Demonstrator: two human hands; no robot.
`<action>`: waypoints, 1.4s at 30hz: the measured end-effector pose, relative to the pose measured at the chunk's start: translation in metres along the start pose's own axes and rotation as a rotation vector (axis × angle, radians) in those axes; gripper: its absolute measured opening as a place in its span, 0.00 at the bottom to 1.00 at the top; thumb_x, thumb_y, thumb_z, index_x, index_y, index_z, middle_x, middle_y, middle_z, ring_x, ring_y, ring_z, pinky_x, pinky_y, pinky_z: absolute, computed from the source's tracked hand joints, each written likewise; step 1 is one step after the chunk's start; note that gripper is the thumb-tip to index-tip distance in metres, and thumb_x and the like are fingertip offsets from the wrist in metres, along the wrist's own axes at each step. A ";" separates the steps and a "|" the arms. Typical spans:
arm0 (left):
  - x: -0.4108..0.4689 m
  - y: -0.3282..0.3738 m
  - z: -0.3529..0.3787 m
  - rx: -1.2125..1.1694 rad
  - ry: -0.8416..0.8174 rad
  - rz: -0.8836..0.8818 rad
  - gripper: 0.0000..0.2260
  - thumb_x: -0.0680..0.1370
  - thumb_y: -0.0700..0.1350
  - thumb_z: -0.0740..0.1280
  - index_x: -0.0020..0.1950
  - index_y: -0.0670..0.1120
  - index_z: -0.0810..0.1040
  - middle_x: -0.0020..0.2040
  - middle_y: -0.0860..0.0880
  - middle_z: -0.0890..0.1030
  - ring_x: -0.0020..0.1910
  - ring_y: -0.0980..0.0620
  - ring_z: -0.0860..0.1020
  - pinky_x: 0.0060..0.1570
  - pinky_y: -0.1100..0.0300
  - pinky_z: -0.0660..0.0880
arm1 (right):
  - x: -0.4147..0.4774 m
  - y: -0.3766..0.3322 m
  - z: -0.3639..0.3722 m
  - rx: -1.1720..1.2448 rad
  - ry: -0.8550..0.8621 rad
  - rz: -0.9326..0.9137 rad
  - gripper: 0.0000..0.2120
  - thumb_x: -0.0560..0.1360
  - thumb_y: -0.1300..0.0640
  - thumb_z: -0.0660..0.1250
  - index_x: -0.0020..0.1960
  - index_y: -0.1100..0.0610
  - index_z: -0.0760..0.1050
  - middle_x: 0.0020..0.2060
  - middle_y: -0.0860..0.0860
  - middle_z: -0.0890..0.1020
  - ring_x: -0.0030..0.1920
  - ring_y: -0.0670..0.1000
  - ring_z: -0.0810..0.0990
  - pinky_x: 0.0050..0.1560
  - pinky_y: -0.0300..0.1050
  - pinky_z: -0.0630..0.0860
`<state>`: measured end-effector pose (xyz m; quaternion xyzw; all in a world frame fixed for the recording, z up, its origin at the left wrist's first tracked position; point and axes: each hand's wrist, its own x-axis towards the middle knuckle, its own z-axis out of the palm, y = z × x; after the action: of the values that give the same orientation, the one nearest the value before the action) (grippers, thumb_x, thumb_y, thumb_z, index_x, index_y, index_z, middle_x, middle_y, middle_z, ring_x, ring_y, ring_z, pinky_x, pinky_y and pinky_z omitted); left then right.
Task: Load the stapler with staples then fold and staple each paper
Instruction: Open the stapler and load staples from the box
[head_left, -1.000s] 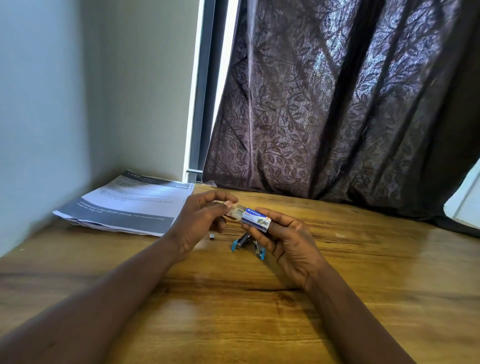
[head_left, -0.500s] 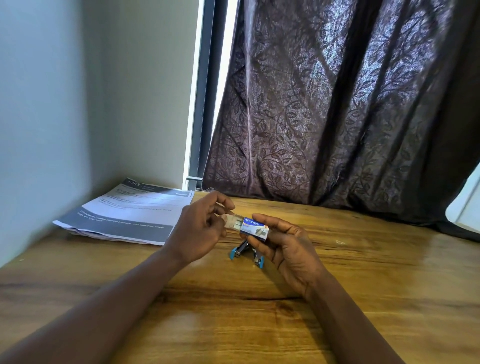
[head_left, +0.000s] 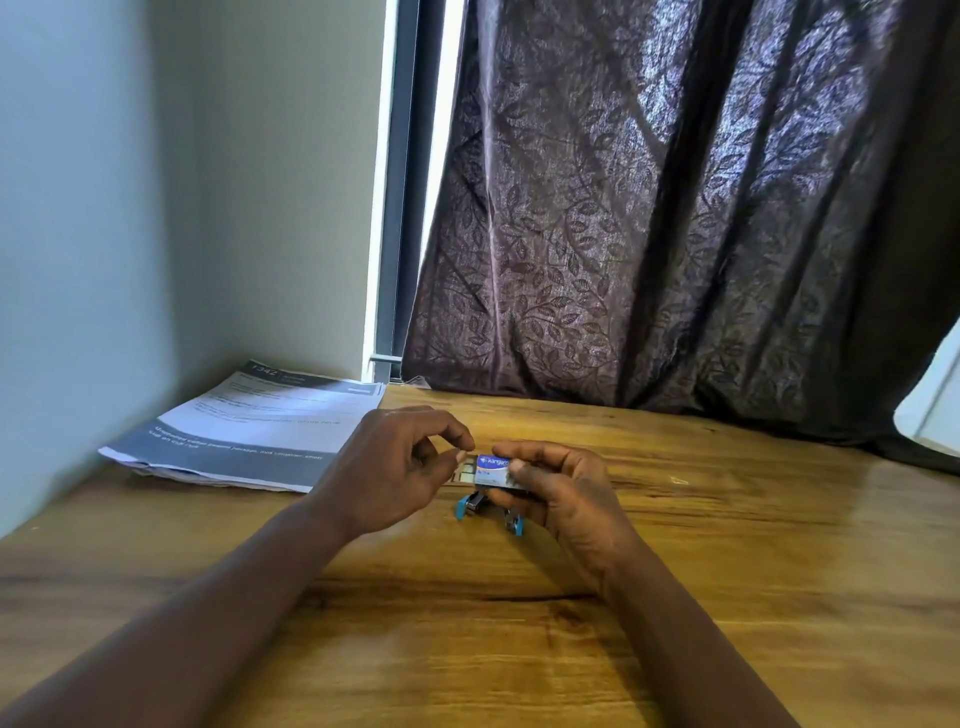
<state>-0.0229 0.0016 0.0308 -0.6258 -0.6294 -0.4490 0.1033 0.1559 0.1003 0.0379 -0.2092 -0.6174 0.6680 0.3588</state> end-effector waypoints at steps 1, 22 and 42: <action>0.000 0.000 -0.002 0.021 -0.012 0.014 0.07 0.76 0.44 0.76 0.49 0.56 0.84 0.36 0.62 0.81 0.36 0.58 0.82 0.37 0.63 0.78 | 0.001 0.001 0.000 -0.004 0.001 -0.004 0.09 0.79 0.70 0.66 0.50 0.62 0.84 0.52 0.61 0.86 0.52 0.57 0.86 0.44 0.42 0.84; 0.003 -0.002 -0.011 0.133 -0.123 0.128 0.06 0.76 0.45 0.76 0.52 0.50 0.88 0.50 0.55 0.85 0.42 0.60 0.82 0.43 0.63 0.81 | 0.001 0.002 0.000 0.019 -0.006 0.018 0.09 0.81 0.69 0.63 0.54 0.66 0.82 0.49 0.62 0.86 0.46 0.56 0.88 0.45 0.43 0.85; -0.006 -0.002 0.001 -0.080 -0.192 -0.147 0.09 0.75 0.46 0.78 0.47 0.60 0.83 0.46 0.58 0.85 0.40 0.55 0.84 0.43 0.48 0.83 | 0.005 0.004 -0.002 0.024 0.028 0.158 0.10 0.80 0.70 0.62 0.54 0.67 0.81 0.53 0.65 0.84 0.53 0.60 0.86 0.43 0.43 0.85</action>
<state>-0.0228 -0.0016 0.0256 -0.6218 -0.6622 -0.4179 -0.0155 0.1531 0.1050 0.0349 -0.2625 -0.5860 0.6985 0.3161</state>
